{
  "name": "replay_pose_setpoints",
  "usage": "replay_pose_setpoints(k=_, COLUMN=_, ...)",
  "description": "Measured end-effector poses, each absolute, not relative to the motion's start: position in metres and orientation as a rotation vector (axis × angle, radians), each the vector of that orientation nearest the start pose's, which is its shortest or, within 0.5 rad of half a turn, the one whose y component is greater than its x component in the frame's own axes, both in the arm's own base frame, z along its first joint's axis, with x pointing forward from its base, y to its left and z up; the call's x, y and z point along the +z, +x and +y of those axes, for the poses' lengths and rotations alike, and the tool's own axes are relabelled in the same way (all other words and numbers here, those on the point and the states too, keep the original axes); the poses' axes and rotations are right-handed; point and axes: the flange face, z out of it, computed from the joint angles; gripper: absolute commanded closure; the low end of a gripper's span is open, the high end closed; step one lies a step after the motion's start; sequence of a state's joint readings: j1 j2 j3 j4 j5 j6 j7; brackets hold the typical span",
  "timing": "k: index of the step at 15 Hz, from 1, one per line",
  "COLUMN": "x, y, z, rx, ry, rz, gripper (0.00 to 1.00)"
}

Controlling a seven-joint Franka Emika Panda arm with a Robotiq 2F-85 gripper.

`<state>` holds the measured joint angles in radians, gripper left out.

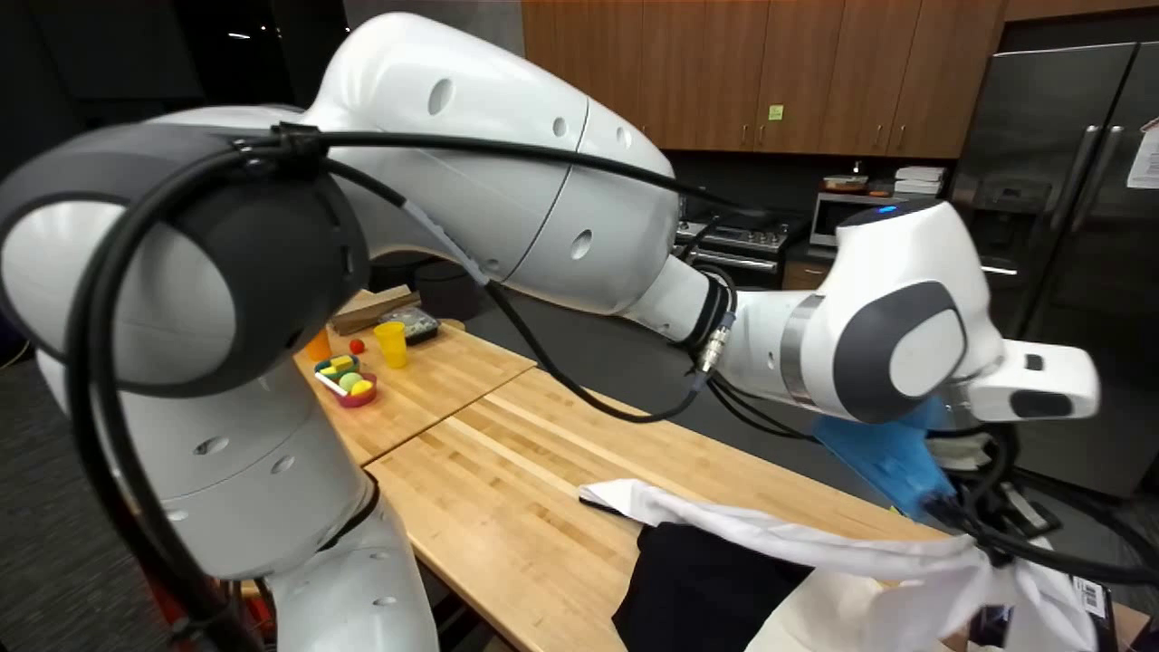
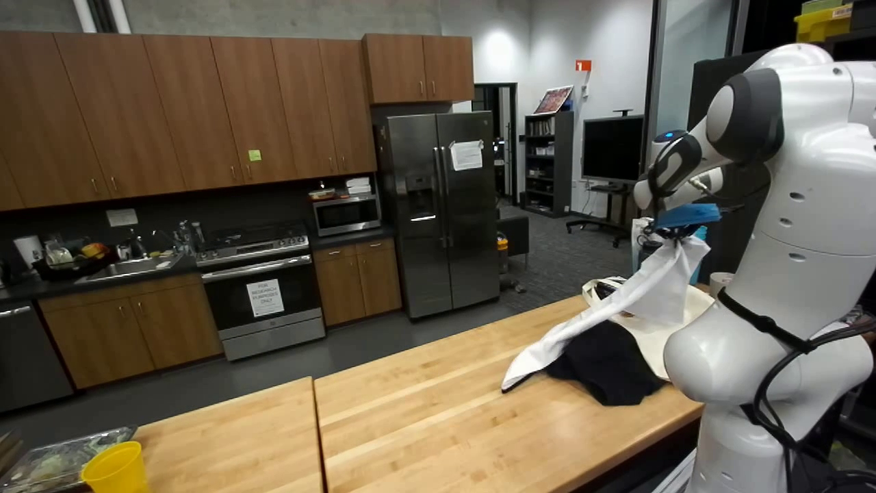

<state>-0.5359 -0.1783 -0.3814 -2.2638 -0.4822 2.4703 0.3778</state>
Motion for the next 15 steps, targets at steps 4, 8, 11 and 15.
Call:
replay_pose_setpoints(k=4, x=0.456, y=0.276, z=-0.450, rx=-0.408, ry=-3.174, rz=1.606, gripper=0.93)
replay_pose_setpoints(k=8, x=0.455, y=0.280, z=-0.448, rx=-0.408, ry=-3.177, rz=1.598, gripper=0.71)
replay_pose_setpoints(k=11, x=0.455, y=0.280, z=-0.448, rx=-0.408, ry=-3.177, rz=1.598, gripper=0.71)
replay_pose_setpoints(k=15, x=0.455, y=0.280, z=-0.448, rx=-0.408, ry=-3.177, rz=1.598, gripper=0.71)
